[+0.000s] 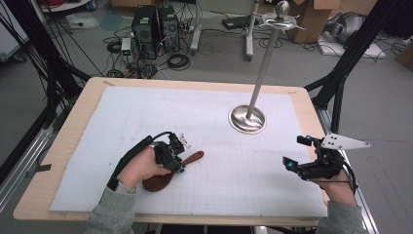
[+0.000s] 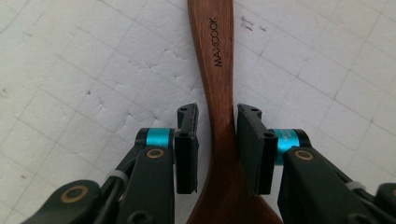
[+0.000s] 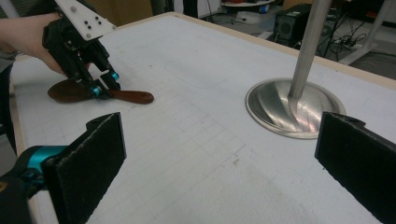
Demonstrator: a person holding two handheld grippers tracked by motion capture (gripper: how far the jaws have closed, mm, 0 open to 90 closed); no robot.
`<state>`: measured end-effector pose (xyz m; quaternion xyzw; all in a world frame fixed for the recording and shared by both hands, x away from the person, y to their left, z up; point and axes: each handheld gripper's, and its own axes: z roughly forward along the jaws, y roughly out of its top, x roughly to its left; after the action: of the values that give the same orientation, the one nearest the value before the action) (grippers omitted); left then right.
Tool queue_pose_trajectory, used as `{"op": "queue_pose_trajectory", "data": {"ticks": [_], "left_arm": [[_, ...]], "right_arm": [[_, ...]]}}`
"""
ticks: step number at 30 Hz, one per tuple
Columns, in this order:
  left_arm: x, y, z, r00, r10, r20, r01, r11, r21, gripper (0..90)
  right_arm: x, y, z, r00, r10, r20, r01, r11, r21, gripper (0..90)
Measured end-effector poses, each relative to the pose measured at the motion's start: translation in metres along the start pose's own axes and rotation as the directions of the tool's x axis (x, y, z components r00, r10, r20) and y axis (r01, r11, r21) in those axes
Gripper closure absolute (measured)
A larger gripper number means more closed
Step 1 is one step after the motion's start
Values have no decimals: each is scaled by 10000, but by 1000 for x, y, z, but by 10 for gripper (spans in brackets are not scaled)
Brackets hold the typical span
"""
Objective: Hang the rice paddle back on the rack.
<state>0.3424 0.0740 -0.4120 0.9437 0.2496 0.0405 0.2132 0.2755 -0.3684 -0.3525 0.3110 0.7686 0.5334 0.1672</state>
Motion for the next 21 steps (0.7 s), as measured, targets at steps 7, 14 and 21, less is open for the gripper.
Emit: {"op": "queue_pose_trajectory", "data": {"ticks": [7, 14, 21], "left_arm": [[4, -1, -1, 9984, -574, -12, 573, 9983, -37, 770], [2, -1, -1, 9985, -501, -220, 498, 9987, -122, 774], [2, -1, -12, 9982, -534, -287, 514, 9965, -658, 774]], "right_arm": [[1, 0, 1, 10000, -4, -1, 4, 9999, 109, 4], [0, -1, 1, 10000, 29, -15, -29, 9999, 128, 4], [-2, -1, 0, 10000, 82, 26, -82, 9999, 89, 4]]}}
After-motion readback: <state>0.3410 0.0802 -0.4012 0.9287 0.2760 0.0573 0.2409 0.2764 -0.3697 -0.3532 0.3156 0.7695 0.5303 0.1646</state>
